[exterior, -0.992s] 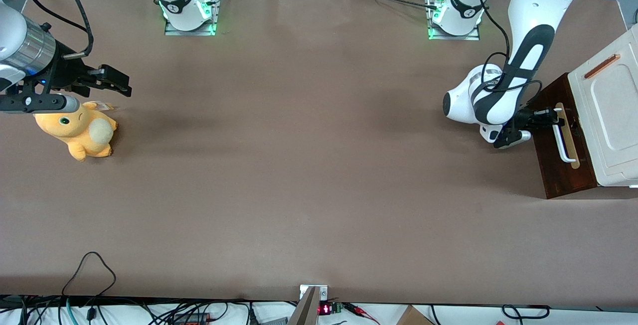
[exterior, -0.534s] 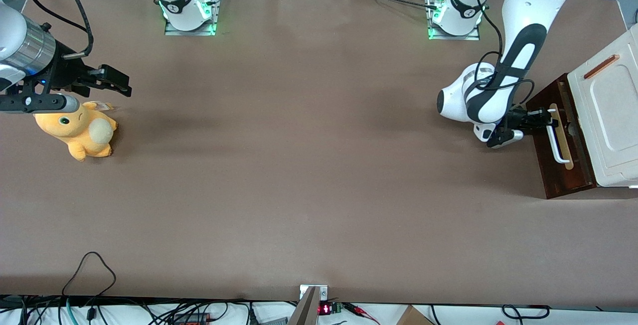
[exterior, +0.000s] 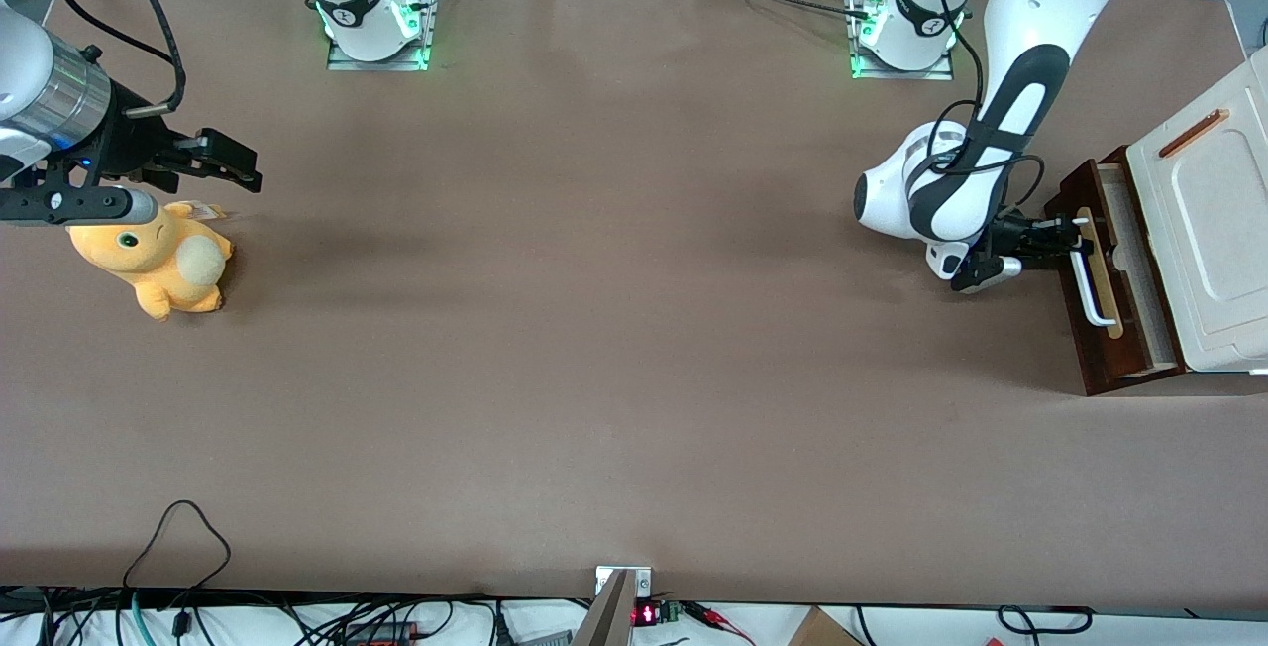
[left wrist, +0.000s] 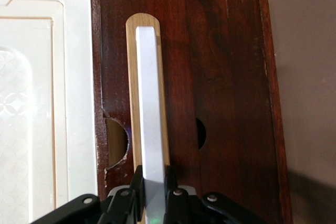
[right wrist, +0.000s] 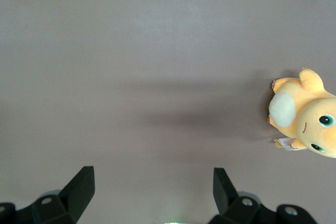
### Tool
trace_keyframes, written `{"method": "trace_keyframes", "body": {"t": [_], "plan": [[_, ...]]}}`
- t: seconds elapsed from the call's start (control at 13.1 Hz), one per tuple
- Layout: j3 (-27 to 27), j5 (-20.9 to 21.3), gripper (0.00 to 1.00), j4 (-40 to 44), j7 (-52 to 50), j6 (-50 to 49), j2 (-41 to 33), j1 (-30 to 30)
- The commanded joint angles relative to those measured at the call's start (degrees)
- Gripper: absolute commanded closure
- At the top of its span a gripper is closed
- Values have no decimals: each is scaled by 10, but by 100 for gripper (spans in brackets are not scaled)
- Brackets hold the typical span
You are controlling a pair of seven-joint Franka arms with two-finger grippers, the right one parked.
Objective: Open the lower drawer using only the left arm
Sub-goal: 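Pull the handle outward with the left gripper, sliding the drawer open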
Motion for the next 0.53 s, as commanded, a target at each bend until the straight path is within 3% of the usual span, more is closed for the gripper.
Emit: {"method": "trace_keyframes", "body": {"t": [0.0, 0.46], "plan": [[-25, -10, 100, 41, 23, 10, 3, -44], [-52, -36, 99, 47, 23, 9, 4, -47]]}}
